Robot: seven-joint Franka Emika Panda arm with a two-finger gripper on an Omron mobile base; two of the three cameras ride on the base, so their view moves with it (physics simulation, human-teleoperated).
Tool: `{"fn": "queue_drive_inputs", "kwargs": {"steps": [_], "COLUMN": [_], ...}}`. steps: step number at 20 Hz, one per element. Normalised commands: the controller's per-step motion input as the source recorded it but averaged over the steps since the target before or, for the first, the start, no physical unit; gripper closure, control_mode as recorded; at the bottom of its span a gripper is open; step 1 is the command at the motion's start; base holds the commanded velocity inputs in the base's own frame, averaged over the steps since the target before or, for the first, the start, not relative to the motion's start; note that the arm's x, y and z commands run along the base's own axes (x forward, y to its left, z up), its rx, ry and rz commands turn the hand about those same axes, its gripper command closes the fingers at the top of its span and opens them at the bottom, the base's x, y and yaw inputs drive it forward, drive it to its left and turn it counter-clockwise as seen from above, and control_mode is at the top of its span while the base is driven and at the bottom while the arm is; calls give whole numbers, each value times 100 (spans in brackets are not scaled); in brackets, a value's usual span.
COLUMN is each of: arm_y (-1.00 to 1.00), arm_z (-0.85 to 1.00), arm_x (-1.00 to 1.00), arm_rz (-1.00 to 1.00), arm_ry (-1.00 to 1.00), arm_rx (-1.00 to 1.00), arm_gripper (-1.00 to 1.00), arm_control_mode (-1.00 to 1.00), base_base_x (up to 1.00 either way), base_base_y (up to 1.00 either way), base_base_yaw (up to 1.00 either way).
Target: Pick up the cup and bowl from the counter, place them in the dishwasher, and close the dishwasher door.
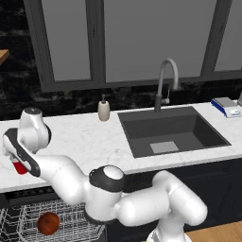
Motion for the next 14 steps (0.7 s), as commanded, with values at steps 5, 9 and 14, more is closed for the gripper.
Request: {"fn": "queue_drive_inputs", "kwargs": {"steps": [5,9,14], "arm_y": [-7,0,0], "arm_z": [-21,-40,-50], "arm_x": [7,0,0], "arm_rz": [-1,-1,-1], "arm_ry": [5,3,1], "arm_rx": [0,-1,-3], "arm_gripper": [-100,-100,-100], "arm_control_mode": [-100,-100,-100], "base_base_x": [0,0,0], "base_base_y": [0,0,0], "base_base_yaw": [0,0,0]}}
